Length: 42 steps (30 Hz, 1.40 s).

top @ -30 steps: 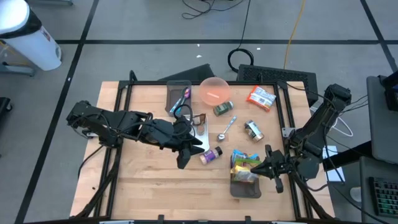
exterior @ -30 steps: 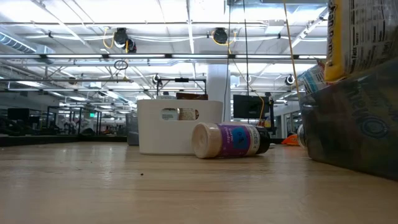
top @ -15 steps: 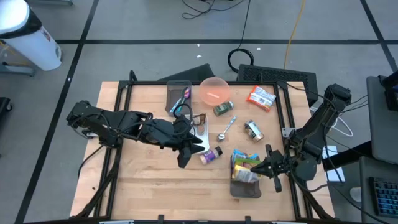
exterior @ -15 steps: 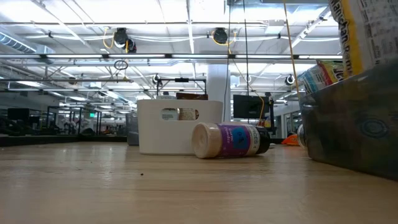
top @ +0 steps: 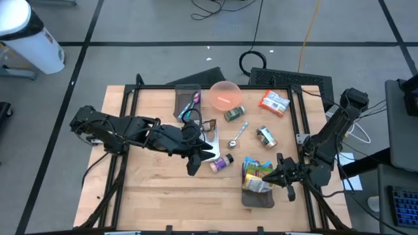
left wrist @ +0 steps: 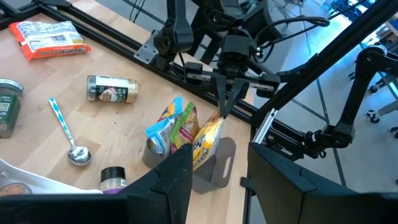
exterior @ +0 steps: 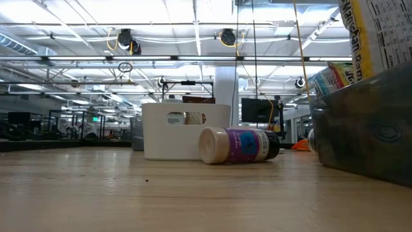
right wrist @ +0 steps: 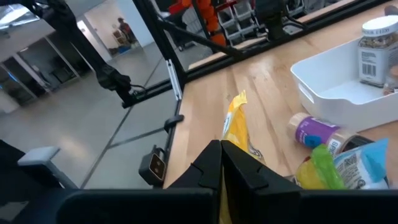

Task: Pick & Place Food Item
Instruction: Put the yellow noodle pack into the bottom black transparent bin

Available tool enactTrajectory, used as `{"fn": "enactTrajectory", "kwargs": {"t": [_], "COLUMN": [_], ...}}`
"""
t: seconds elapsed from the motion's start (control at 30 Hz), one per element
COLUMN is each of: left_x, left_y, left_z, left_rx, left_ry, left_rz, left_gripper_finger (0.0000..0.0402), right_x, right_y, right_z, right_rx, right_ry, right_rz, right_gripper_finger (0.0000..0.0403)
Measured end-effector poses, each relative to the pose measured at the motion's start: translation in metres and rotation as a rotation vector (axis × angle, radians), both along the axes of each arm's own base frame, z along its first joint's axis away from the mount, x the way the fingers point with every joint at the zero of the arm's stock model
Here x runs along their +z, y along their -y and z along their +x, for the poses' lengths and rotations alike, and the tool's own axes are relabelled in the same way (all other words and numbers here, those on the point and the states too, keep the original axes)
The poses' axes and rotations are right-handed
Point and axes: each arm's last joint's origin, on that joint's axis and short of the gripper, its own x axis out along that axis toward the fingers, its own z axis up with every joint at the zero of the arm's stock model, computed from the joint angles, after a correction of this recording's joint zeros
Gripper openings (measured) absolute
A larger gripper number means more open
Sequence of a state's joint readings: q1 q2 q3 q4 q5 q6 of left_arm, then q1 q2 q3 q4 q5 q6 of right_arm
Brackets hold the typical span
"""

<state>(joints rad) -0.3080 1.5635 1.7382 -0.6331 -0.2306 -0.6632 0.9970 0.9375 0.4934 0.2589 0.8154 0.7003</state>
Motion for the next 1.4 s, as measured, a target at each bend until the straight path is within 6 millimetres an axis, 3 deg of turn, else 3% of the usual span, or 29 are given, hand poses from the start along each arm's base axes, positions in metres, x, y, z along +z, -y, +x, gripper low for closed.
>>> {"fn": "enactTrajectory", "kwargs": {"t": [1.07,1.4], "left_x": [0.000,0.000], "left_y": [-0.009,-0.009], "left_z": [0.003,0.003], "left_rx": [0.035,0.041], "left_ry": [0.001,0.000], "left_rz": [-0.004,-0.021], "left_gripper_finger": [0.0161,0.0161], "right_x": [-0.036,-0.047], "right_y": [0.010,0.003], "right_z": [-0.004,0.003], "right_rx": [-0.016,-0.020], "right_ry": [-0.058,-0.077], "right_rz": [-0.063,-0.091], "right_gripper_finger": [0.0000,0.0000]}}
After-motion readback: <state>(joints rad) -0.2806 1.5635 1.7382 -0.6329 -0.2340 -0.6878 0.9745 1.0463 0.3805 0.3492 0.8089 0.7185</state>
